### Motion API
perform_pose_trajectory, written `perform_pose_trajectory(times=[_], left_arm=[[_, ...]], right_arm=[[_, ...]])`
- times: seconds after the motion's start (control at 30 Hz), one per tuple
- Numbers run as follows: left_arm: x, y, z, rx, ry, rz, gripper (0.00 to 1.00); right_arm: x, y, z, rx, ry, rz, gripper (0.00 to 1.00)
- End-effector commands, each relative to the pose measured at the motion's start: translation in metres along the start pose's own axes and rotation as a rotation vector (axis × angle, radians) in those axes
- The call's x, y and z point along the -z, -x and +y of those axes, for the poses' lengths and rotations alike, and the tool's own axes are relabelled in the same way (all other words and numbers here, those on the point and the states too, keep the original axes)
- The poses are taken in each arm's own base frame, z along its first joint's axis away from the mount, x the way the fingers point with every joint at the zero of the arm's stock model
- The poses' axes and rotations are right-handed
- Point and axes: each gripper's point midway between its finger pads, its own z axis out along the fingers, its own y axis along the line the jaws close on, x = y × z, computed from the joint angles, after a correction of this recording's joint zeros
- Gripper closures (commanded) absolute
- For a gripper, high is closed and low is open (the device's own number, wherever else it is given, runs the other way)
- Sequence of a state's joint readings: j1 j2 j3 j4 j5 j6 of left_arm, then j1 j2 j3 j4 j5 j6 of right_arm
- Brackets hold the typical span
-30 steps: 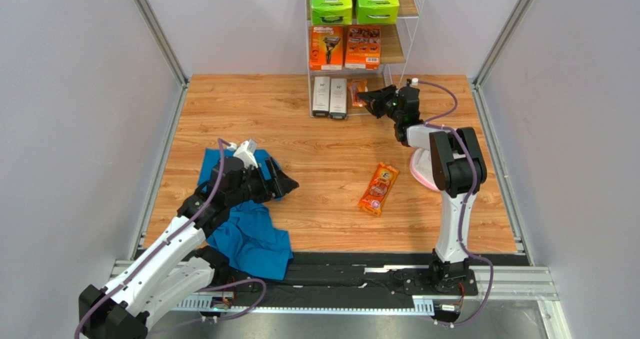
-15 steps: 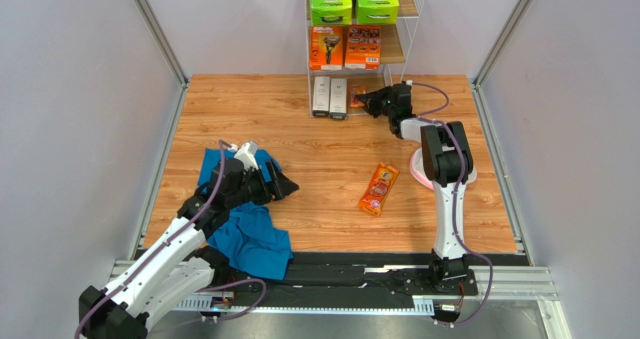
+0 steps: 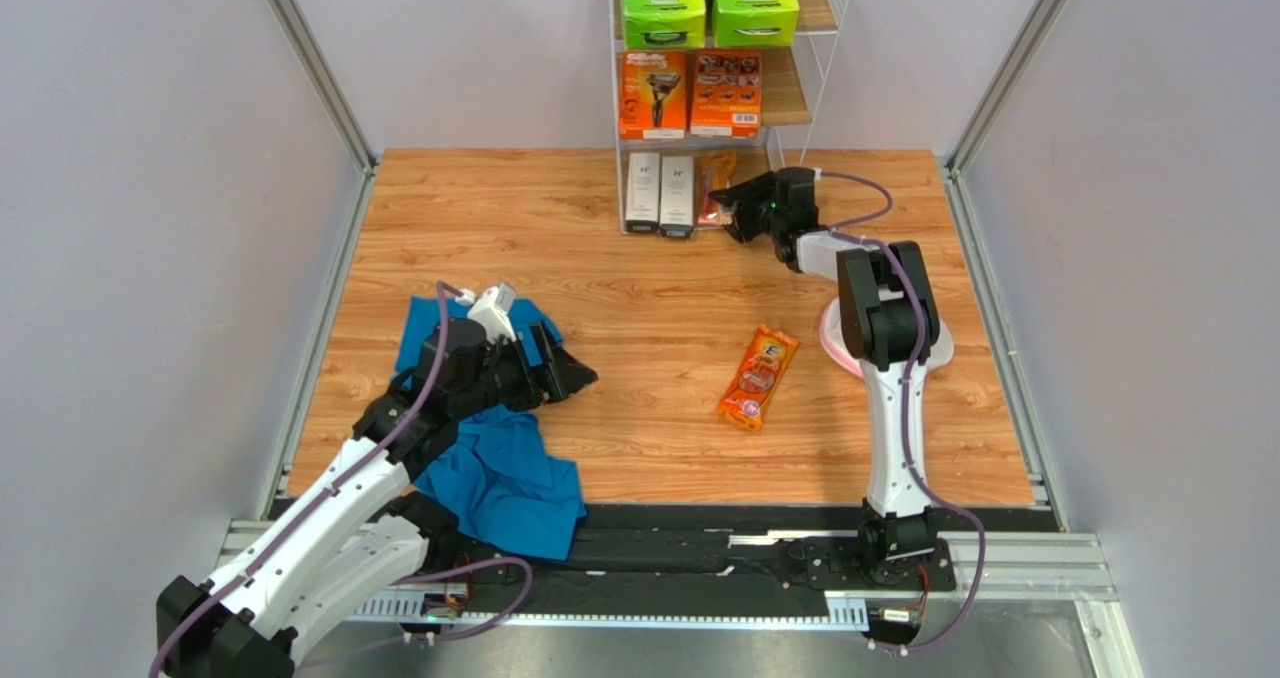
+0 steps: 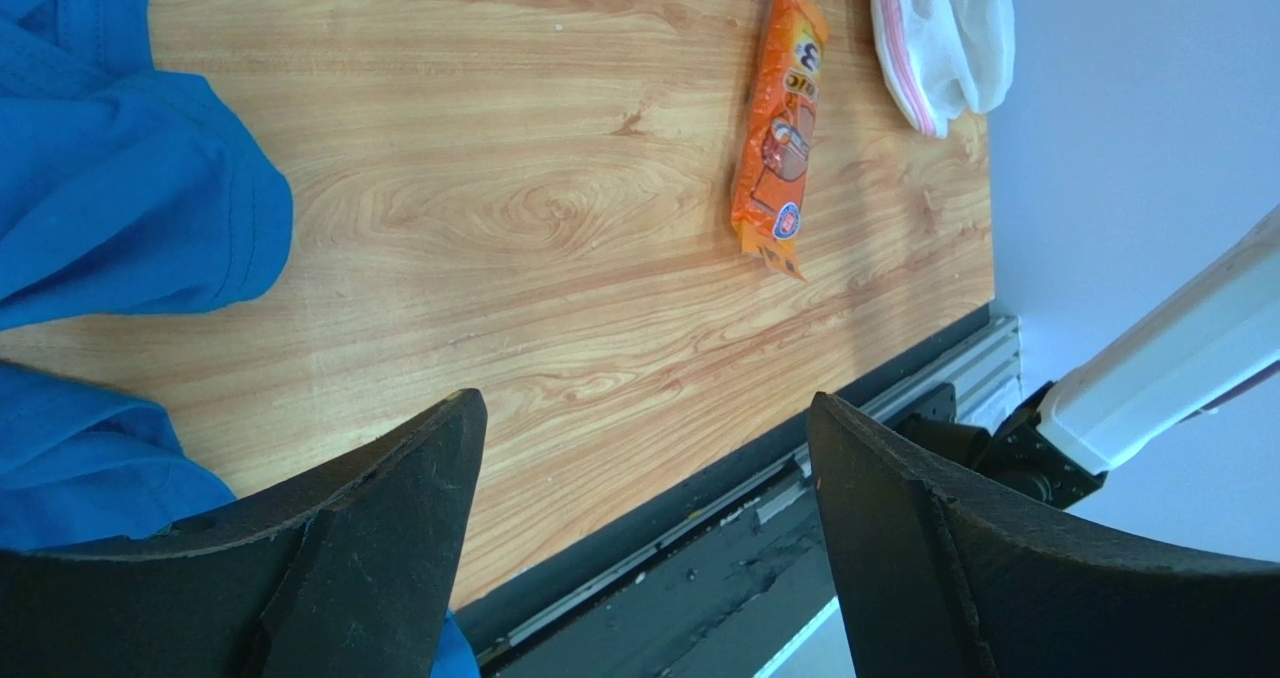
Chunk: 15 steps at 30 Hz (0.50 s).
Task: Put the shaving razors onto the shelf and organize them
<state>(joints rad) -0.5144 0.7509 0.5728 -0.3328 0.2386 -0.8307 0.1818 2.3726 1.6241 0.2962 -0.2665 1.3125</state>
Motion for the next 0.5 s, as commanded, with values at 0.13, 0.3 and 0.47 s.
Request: perform_pose_trajectory(times=[0.13,0.3,0.47], left_arm=[[0.001,-0.004,-0.002,-0.008,-0.037,0.005,0.13],[0.003,-0.006,0.000,-0.005,-0.035,0.000,0.13],[0.002,-0.009,0.003,-0.023,-0.023,0.015,0.13]], right_arm=[[0.015,-0.045,-0.030,0.050,-0.085,0.101,0.22],[0.033,-0.050,-0.030,0.043,-0.067,0.097,0.07],[0.061,-0.054,-0.045,0.068,-0.110,0.084,0.00]])
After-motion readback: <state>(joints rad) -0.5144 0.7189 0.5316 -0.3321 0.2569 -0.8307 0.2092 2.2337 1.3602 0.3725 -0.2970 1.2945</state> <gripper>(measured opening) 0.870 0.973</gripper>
